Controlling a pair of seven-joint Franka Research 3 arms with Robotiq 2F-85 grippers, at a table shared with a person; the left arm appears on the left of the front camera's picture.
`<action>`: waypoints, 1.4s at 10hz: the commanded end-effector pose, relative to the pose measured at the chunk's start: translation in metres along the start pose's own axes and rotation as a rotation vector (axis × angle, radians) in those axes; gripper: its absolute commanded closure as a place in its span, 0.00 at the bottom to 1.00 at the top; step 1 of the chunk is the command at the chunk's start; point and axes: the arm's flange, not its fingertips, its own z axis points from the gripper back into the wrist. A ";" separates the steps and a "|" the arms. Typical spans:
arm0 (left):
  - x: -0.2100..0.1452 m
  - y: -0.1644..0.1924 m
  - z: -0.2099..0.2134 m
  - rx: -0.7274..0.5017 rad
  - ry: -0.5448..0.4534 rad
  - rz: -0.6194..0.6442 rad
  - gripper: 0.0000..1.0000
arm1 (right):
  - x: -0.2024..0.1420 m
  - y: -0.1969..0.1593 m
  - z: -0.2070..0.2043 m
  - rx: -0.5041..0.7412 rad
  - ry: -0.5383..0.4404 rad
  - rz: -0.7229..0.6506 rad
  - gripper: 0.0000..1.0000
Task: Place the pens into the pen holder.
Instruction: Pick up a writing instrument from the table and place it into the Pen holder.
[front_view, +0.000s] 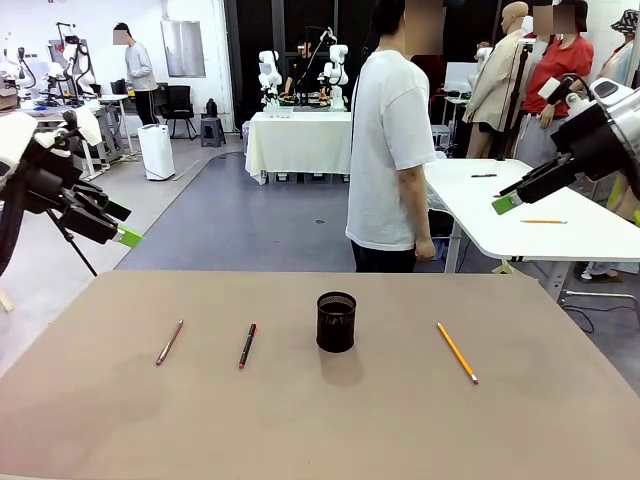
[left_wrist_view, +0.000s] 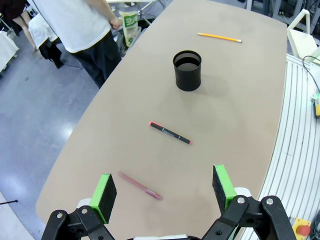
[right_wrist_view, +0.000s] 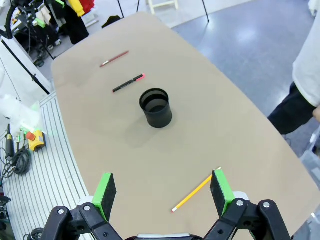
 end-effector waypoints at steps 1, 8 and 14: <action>-0.001 0.000 -0.001 -0.006 -0.005 -0.007 0.00 | 0.001 0.000 0.001 0.007 -0.007 0.002 0.00; 0.019 -0.012 -0.008 0.031 0.231 0.110 0.00 | 0.001 0.000 0.001 0.007 -0.007 0.002 0.00; 0.043 -0.028 -0.067 0.334 0.446 0.505 0.00 | 0.001 0.000 0.001 0.007 -0.007 0.002 0.00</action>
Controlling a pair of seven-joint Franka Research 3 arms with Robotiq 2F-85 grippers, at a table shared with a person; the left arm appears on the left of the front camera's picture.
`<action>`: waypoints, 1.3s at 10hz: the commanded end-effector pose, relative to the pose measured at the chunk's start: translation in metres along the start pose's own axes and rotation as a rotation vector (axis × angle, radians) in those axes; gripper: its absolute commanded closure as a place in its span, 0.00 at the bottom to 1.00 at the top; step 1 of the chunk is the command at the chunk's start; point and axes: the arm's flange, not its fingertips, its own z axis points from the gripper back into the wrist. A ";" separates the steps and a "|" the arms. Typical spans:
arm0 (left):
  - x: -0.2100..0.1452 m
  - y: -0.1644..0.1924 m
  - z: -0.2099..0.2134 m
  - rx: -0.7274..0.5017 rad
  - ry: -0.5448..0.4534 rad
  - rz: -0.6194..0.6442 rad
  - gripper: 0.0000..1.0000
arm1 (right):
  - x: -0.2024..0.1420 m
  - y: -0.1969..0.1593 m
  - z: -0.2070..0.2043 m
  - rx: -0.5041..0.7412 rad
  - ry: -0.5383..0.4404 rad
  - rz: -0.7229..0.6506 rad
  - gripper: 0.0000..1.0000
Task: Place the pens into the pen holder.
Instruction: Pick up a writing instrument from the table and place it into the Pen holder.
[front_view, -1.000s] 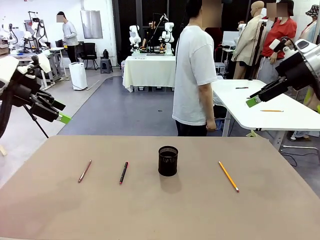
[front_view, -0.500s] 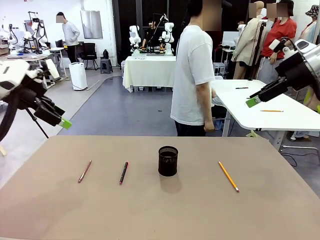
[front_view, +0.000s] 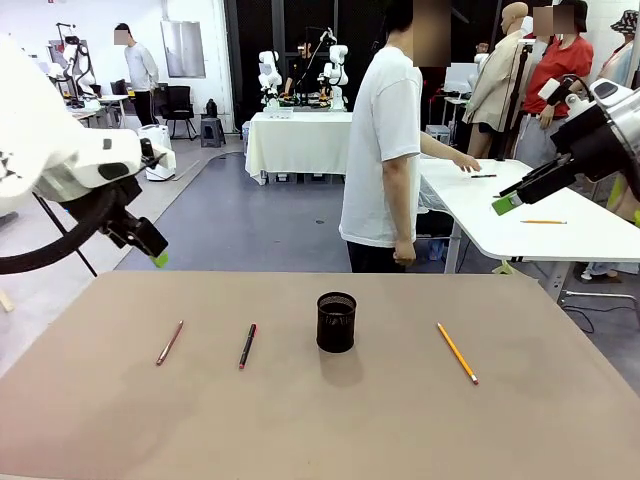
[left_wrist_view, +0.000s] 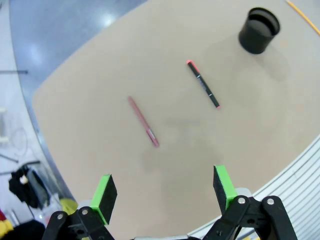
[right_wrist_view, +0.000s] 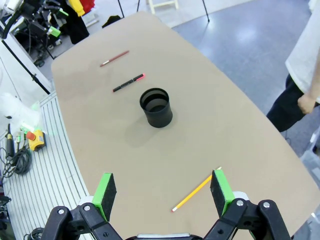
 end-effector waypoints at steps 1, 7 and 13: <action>0.006 0.001 -0.017 -0.036 0.070 0.033 0.00 | 0.001 0.000 0.000 0.006 -0.008 0.003 0.00; -0.001 -0.001 -0.012 -0.007 0.036 0.031 0.00 | 0.001 0.000 0.000 0.006 -0.008 0.003 0.00; 0.023 0.013 -0.122 -0.217 0.315 0.102 0.00 | 0.001 0.000 0.000 0.006 -0.008 0.003 0.00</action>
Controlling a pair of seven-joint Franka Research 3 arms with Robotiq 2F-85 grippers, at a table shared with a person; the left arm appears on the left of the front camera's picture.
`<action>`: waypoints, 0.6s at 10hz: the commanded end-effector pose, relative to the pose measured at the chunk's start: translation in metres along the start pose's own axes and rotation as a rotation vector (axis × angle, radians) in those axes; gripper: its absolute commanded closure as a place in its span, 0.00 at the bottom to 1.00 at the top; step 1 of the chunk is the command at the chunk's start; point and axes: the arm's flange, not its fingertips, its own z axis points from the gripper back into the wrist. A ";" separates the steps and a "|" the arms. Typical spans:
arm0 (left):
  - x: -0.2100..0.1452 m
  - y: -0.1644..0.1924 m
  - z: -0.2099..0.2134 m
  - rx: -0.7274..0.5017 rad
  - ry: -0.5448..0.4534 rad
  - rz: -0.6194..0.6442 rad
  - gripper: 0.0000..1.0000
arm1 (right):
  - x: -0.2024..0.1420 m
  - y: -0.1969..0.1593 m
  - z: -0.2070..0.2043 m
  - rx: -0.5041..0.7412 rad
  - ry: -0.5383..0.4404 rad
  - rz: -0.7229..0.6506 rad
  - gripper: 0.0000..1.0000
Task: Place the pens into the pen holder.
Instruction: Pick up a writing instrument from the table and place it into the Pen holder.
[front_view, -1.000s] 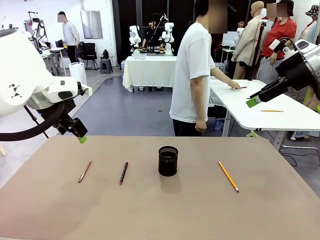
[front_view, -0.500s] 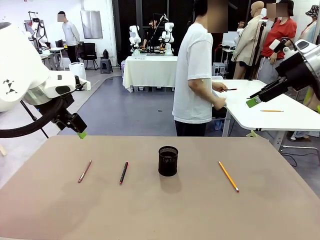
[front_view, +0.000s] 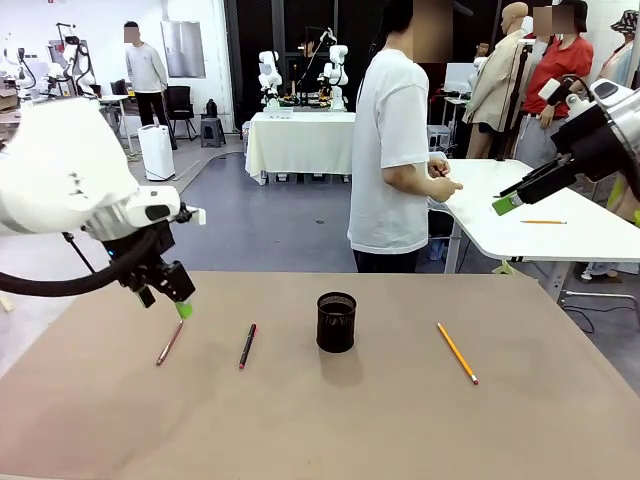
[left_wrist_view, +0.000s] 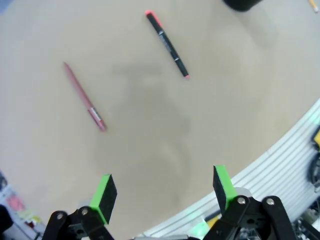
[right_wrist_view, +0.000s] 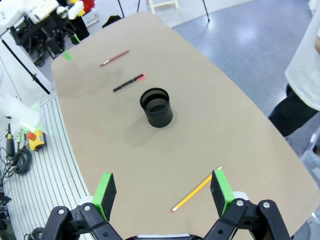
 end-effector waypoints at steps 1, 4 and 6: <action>0.033 0.029 -0.027 0.072 0.047 0.093 0.00 | 0.001 0.000 0.000 0.005 -0.008 0.003 0.00; 0.050 0.060 -0.059 0.209 0.075 0.146 0.00 | 0.001 0.000 0.000 0.005 -0.008 0.003 0.00; 0.062 0.074 -0.062 0.200 0.063 0.148 0.00 | 0.001 0.000 0.000 0.005 -0.008 0.003 0.00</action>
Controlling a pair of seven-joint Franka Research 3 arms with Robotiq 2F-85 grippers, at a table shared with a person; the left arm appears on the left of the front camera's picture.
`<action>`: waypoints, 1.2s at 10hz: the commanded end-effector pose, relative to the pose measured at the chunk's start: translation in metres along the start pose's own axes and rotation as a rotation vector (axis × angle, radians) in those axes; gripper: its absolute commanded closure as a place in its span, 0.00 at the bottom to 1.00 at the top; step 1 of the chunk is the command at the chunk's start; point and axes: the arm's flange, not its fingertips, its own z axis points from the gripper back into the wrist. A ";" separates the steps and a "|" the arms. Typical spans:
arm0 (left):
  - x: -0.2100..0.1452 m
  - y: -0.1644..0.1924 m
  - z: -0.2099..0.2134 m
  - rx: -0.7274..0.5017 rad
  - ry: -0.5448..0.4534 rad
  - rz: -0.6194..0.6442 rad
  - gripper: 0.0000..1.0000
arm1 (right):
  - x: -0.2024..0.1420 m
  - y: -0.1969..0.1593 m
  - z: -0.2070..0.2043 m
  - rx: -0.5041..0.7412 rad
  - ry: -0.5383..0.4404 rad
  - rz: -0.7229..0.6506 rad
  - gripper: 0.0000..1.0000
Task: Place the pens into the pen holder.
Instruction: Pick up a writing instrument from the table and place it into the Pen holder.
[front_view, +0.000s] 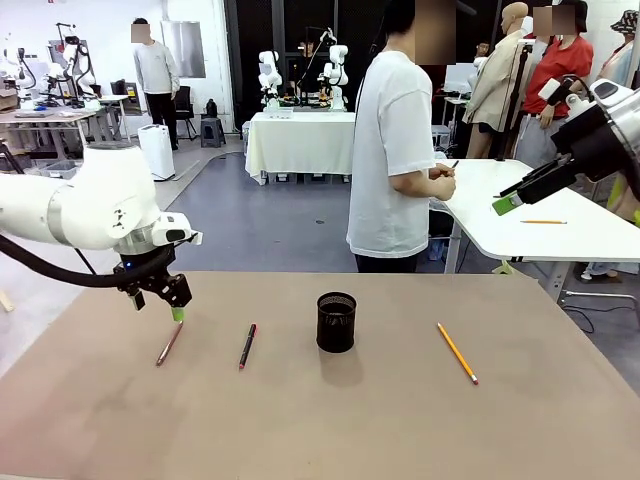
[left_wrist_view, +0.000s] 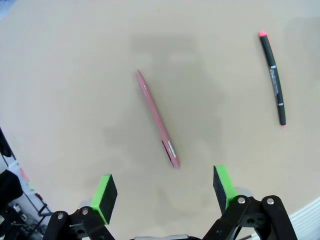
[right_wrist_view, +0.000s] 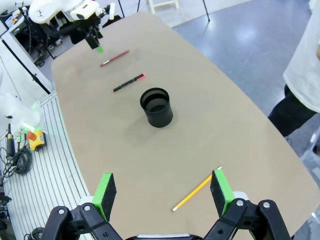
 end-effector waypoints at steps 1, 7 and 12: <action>-0.008 -0.003 -0.001 -0.007 0.005 -0.006 0.00 | 0.001 0.000 0.000 0.004 -0.009 0.003 0.00; 0.010 -0.002 -0.017 0.010 0.038 -0.010 0.00 | 0.001 0.000 0.000 0.004 -0.009 0.003 0.00; 0.048 -0.006 -0.058 0.059 0.090 0.066 0.00 | 0.001 0.000 0.000 0.004 -0.009 0.003 0.00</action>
